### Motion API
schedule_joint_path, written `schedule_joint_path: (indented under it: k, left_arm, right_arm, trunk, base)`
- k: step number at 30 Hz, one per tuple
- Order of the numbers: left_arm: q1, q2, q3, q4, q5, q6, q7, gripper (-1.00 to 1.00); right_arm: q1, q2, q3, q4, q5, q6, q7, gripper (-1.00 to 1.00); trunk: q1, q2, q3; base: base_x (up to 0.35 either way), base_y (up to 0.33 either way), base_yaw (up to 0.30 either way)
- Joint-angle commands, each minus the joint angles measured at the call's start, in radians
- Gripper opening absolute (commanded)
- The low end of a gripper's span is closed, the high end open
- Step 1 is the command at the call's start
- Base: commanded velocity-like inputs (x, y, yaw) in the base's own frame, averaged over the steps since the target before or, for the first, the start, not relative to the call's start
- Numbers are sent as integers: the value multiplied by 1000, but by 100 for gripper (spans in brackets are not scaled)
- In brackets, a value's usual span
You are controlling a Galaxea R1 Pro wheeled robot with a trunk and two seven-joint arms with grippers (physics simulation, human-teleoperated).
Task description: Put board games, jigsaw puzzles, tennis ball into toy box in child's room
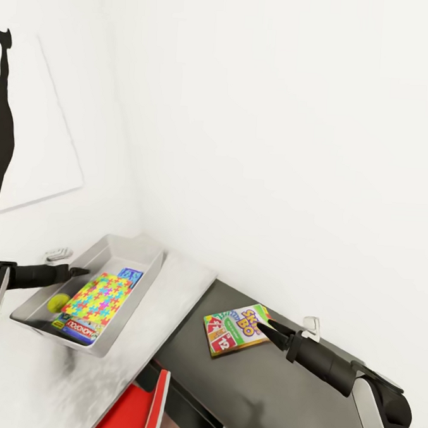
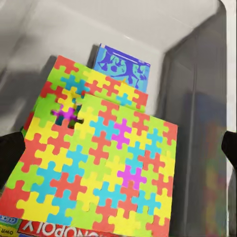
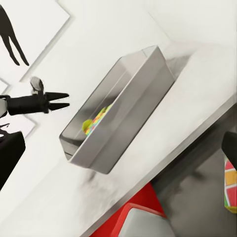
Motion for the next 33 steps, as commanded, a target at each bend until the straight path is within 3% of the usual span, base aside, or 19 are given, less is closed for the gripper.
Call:
schedule_joint_path:
  k: [1,4,7,10,22,26,31,33]
  left_arm:
    - [-1,4,4,-1,-11,9,-44,100]
    - [-1,17,4,-1,-12,21,-202,100]
    - [0,19,1,-1,-12,25,-322,100]
    - [1,17,0,-1,-12,26,-375,100]
    - [6,14,1,-1,-8,24,-444,100]
    - [9,14,2,-1,-8,25,-503,100]
    - [18,12,2,0,-8,25,-645,100]
    - [24,12,2,2,-8,23,-674,100]
  right_arm:
    - [-1,0,-1,0,-4,6,1,100]
    - [-1,0,-1,0,-4,6,1,100]
    - [-1,0,0,0,-5,0,1,100]
    - [-1,0,-2,0,-5,-4,2,100]
    - [-1,0,-2,0,-5,-6,1,100]
    - [-1,0,-3,0,-5,-6,1,100]
    - [-1,0,-4,0,-5,-7,1,100]
    - [-1,0,-4,0,-5,-7,0,100]
  trunk:
    - [1,-2,-1]
    - [1,-2,4]
    - [1,-2,8]
    - [1,-2,13]
    - [1,-2,30]
    - [1,-2,36]
    - [1,-2,38]
    - [1,-2,38]
  base:
    - [0,0,-120]
    - [0,0,-126]
    - [0,0,-137]
    - [0,0,-147]
    - [-2,0,-167]
    - [-100,0,-170]
    - [-70,0,-64]
    - [-22,0,-20]
